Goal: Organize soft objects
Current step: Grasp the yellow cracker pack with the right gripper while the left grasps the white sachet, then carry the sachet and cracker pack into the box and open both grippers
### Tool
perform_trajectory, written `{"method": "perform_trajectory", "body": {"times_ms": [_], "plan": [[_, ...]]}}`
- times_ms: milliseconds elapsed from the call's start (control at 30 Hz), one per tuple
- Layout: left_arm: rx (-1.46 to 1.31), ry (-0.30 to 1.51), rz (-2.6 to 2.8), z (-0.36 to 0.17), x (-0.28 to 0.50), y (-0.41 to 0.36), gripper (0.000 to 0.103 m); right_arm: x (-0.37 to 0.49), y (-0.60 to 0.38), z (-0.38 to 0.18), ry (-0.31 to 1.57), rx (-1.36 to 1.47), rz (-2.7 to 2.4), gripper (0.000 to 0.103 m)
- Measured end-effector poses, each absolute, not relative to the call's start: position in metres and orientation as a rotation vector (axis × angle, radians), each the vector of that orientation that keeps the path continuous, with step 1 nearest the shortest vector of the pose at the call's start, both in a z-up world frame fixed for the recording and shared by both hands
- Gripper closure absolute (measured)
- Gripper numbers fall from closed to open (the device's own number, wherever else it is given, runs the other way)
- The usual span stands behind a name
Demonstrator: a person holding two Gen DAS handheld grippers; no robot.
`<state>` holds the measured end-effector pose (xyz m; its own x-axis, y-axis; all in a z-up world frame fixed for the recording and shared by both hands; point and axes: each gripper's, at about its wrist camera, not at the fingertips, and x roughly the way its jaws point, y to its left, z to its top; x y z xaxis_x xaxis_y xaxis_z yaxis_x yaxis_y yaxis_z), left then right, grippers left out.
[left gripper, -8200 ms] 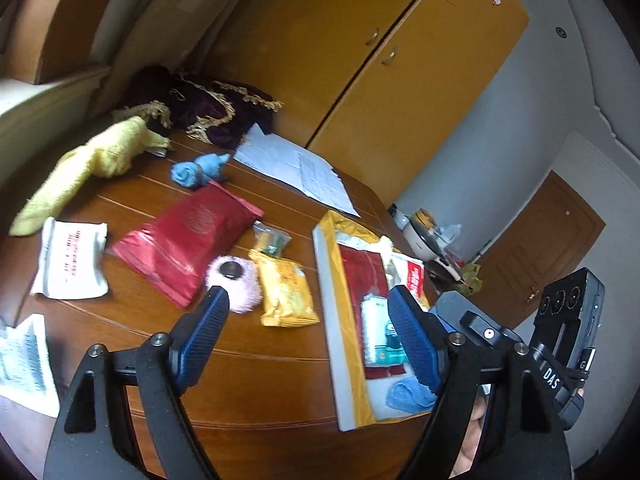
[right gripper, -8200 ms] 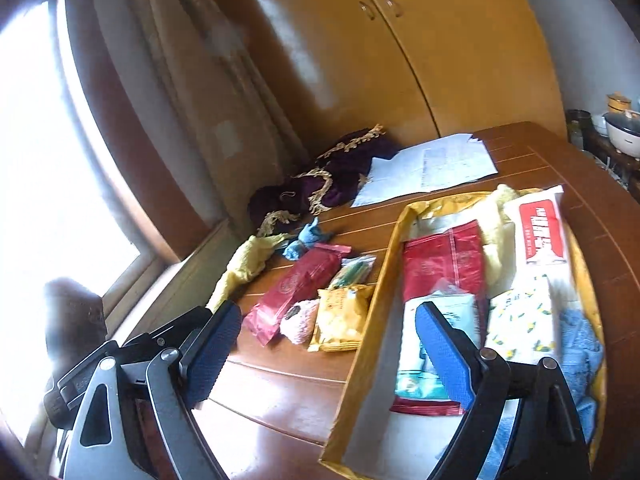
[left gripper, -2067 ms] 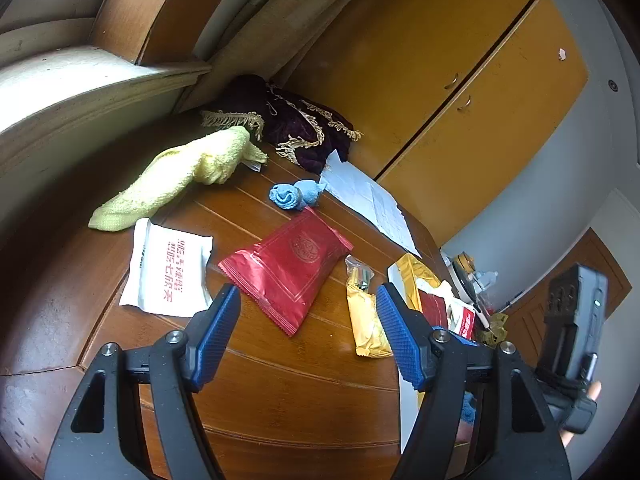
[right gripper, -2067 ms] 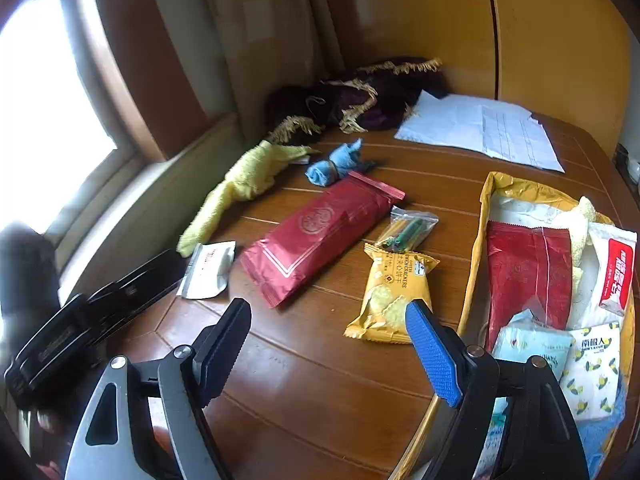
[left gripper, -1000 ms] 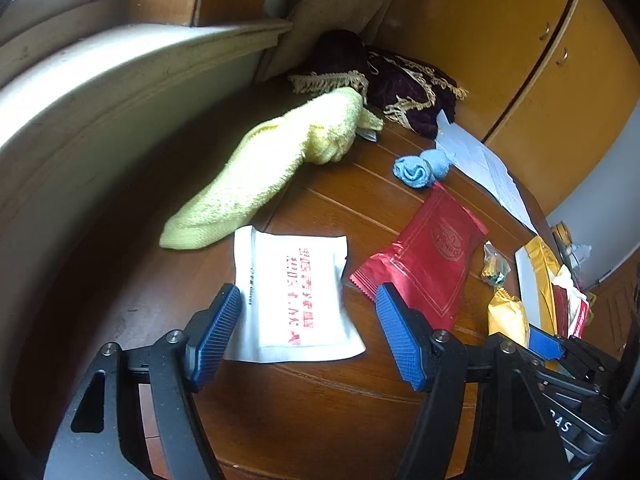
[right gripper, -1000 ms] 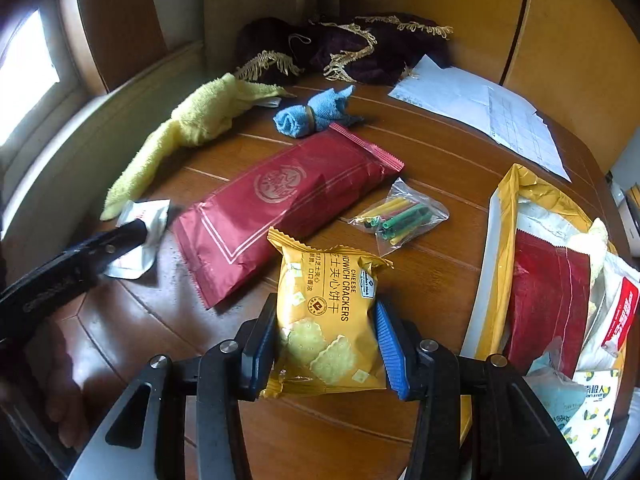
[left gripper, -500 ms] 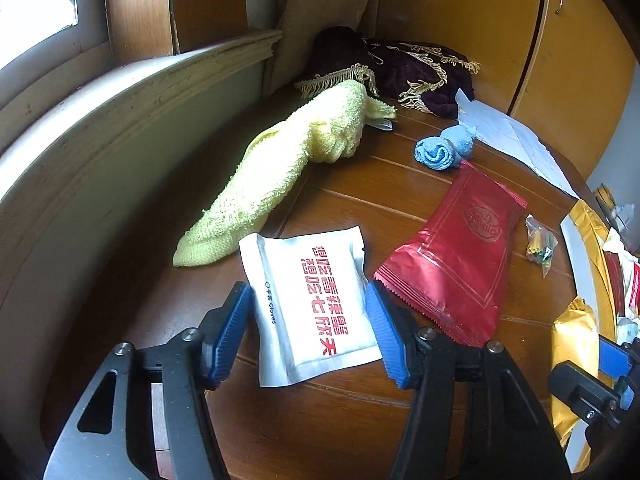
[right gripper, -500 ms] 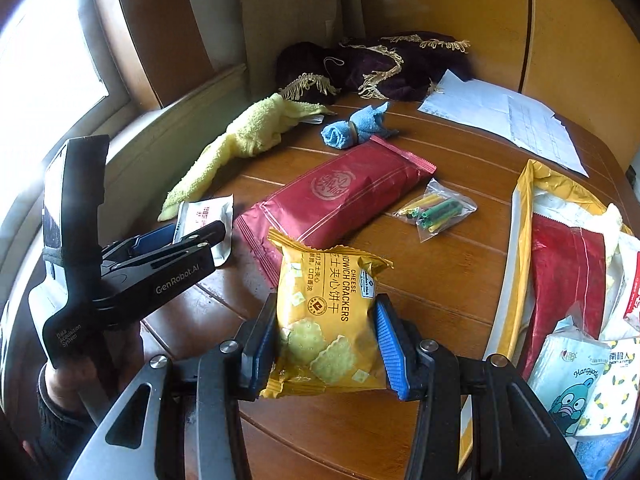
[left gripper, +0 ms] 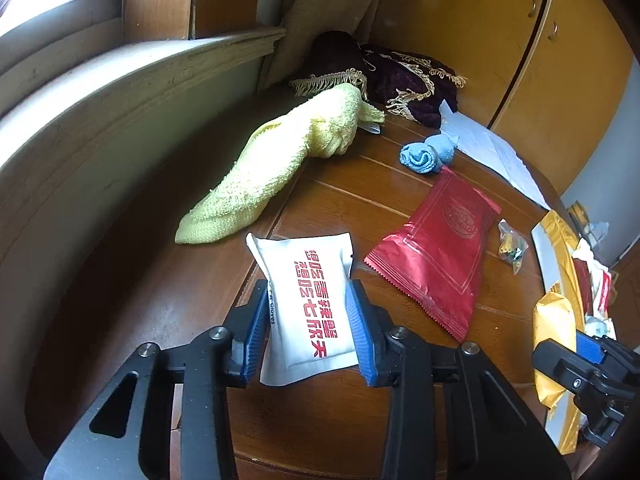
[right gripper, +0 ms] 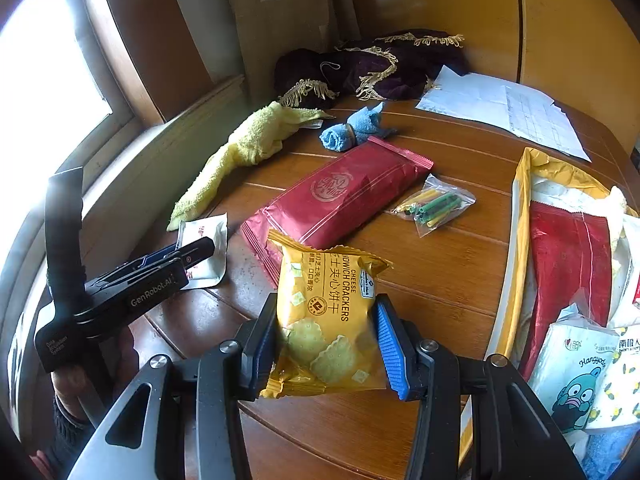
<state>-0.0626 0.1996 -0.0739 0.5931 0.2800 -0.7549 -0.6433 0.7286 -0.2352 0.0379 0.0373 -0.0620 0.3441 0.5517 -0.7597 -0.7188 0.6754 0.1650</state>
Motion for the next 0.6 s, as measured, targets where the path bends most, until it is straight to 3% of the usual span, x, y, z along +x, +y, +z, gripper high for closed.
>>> {"method": "perform_trajectory", "body": {"times_ms": [233, 333, 367, 400, 600], "plan": [[-0.54, 0.751, 0.54, -0.073, -0.06, 0.198, 0.078, 0.042, 0.034, -0.064, 0.916, -0.173, 0.838, 0.056], [-0.575, 0.758, 0.523, -0.075, -0.059, 0.202, 0.054, 0.041, 0.034, -0.064, 0.915, -0.178, 0.835, 0.056], [-0.58, 0.753, 0.521, -0.074, -0.059, 0.202, 0.039, 0.041, 0.034, -0.064, 0.914, -0.179, 0.836, 0.056], [-0.579, 0.757, 0.526, -0.074, -0.057, 0.201, 0.031, 0.041, 0.034, -0.064, 0.913, -0.178, 0.836, 0.056], [-0.431, 0.823, 0.631, -0.077, -0.036, 0.186, 0.031, 0.042, 0.035, -0.065, 0.924, -0.177, 0.836, 0.056]]}}
